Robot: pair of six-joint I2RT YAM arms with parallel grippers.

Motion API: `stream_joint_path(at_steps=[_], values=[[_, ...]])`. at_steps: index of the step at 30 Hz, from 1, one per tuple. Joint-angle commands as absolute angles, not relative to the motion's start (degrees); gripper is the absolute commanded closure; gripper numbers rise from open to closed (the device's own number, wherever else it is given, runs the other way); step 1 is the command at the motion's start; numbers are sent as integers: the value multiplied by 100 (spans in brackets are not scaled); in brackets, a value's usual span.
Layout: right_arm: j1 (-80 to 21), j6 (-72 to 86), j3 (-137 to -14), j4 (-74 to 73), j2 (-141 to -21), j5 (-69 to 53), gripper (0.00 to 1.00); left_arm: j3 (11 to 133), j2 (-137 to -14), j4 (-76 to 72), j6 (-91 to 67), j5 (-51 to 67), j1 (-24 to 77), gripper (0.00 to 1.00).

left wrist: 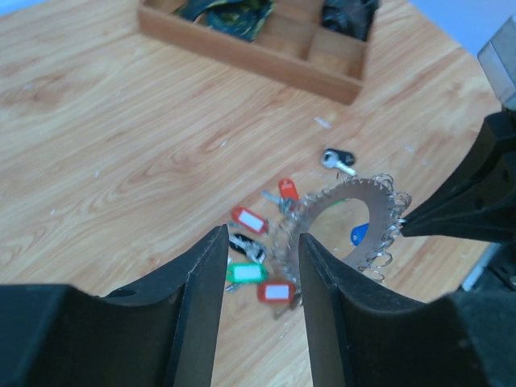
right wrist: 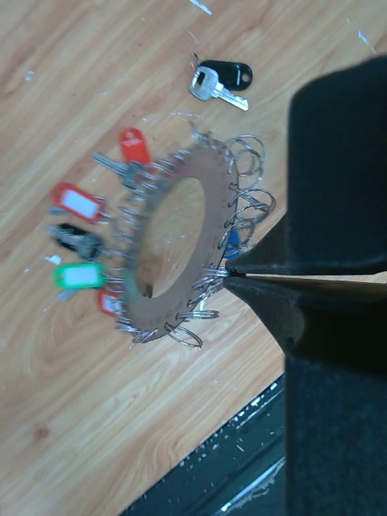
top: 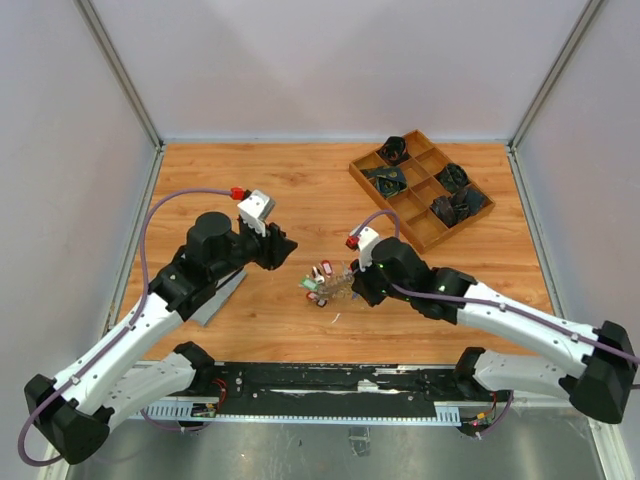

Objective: Put the keys on the keyring

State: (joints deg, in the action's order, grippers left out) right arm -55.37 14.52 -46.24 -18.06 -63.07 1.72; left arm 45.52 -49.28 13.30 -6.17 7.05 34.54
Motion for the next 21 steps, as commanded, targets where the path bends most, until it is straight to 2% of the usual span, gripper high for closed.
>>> stream_joint_path(at_steps=[1,11,21], values=[[-5590,468,-4792,-1844,-5676,-205,99,4651,-4755,766,-439,1824,3410,56],[-5591,-585,-5368,-1930,-4700,-705,100,4923,-4895,-11,-439,3666,3434,60],[-5592,-449,-6158,-2170,-4708,-198,100,5205,-5142,-186,-471,3381,4087,59]])
